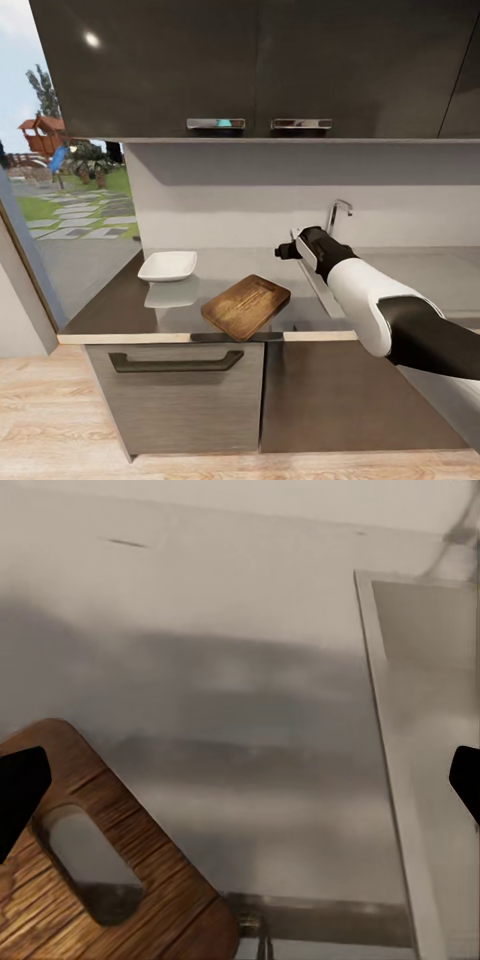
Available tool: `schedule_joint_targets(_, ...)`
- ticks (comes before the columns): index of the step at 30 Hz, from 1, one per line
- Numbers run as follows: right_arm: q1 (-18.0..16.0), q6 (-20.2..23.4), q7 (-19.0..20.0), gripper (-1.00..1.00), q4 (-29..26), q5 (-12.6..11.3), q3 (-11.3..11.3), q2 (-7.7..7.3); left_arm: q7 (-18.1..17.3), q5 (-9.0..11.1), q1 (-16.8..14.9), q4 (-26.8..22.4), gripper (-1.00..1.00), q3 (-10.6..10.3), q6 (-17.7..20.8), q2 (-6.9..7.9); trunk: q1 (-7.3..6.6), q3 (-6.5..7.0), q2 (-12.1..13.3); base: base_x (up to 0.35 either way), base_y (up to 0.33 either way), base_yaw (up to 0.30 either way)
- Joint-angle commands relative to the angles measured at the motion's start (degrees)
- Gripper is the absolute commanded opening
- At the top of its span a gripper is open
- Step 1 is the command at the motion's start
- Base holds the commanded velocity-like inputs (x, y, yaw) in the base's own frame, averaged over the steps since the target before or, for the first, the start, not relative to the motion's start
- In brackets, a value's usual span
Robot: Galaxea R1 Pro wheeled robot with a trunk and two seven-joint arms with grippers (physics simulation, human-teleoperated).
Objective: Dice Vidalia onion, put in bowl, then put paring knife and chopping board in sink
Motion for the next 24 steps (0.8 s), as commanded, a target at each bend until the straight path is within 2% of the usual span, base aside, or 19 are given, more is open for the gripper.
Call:
schedule_joint_targets(1, -0.03, 0.27, -0.06, 1.00, 0.07, 0.20, 0.35, -0.01, 0.01, 0.05, 0.02, -0.09, 1.00, 0.01, -0.06, 0.00, 0.01, -0.05, -0.03, 0.062, 0.000, 0.000)
schedule_joint_targets(15, 0.05, 0.16, 0.06, 1.00, 1.29, 0.52, 0.49, 0.02, 0.01, 0.04, 0.02, -0.09, 1.00, -0.14, -0.06, 0.00, 0.01, -0.05, -0.03, 0.010, 0.000, 0.000)
schedule_joint_targets(20, 0.08, 0.16, 0.29, 1.00, 2.16, 1.79, 0.50, 0.11, 0.01, 0.03, 0.02, -0.04, 1.00, -0.14, -0.06, 0.00, 0.01, -0.05, -0.03, 0.000, 0.000, 0.000)
schedule_joint_targets(24, 0.14, 0.11, 4.42, 1.00, 3.40, 3.55, 0.50, 0.20, 0.01, 0.05, 0.02, -0.01, 1.00, -0.15, -0.06, 0.00, 0.01, -0.05, -0.03, 0.000, 0.000, 0.000)
